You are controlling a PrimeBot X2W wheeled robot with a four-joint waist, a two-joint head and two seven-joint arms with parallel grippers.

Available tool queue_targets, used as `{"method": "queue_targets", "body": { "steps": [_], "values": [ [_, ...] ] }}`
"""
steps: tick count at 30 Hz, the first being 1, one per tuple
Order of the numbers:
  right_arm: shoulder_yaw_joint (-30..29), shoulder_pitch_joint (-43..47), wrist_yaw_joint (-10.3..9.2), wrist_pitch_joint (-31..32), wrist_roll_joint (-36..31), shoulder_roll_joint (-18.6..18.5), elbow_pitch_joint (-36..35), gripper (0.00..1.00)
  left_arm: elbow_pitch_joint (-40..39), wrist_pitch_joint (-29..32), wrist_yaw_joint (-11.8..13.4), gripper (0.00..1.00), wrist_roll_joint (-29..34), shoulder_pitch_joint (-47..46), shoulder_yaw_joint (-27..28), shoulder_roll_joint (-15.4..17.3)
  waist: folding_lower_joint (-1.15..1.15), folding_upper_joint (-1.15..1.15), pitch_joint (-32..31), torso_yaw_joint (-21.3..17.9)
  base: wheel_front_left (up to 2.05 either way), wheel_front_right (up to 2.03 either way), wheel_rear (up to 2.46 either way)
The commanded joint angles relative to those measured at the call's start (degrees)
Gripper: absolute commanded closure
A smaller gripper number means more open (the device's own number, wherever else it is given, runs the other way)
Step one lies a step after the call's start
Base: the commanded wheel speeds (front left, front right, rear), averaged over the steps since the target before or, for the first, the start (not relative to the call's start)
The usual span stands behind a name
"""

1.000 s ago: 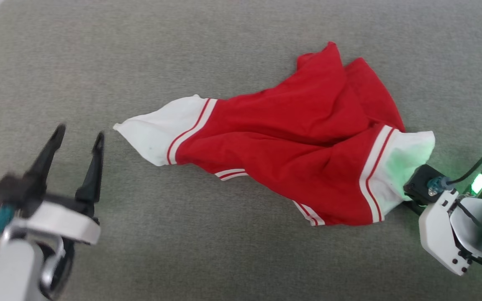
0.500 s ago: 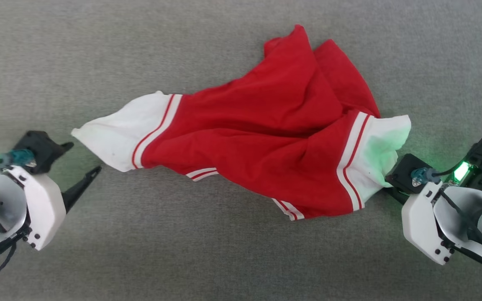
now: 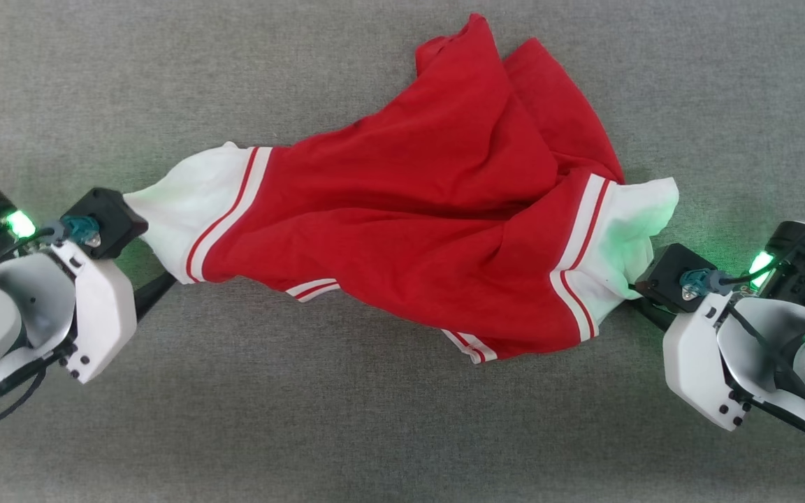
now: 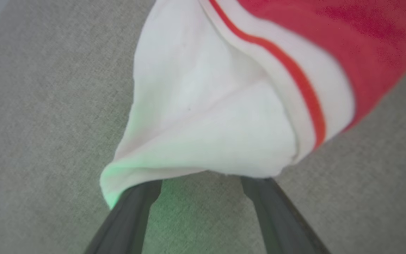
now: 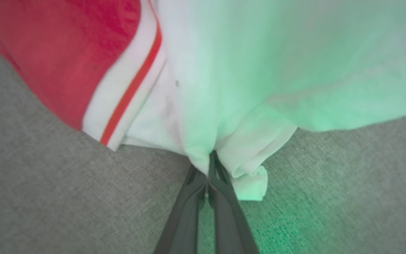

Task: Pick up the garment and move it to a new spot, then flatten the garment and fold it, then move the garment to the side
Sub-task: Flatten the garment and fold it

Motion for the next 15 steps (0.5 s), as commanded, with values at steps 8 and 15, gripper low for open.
{"method": "queue_targets", "body": {
  "steps": [8, 15],
  "values": [
    [1.6, 2.7, -0.48, 2.0, -0.8, 0.7, 4.8, 1.00, -1.4, 1.3, 0.2, 0.00, 1.6, -0.4, -0.6, 1.5, 0.00, 0.00, -0.2, -0.6, 0.00, 0.00, 0.00],
    [2.2, 3.3, -0.42, 1.1, -0.5, 1.6, 5.3, 1.00, -5.2, 1.9, 0.2, 0.00, 3.3, -2.7, -0.5, 5.0, 0.00, 0.00, -1.2, -0.6, 0.00, 0.00, 0.00]
  ]
}}
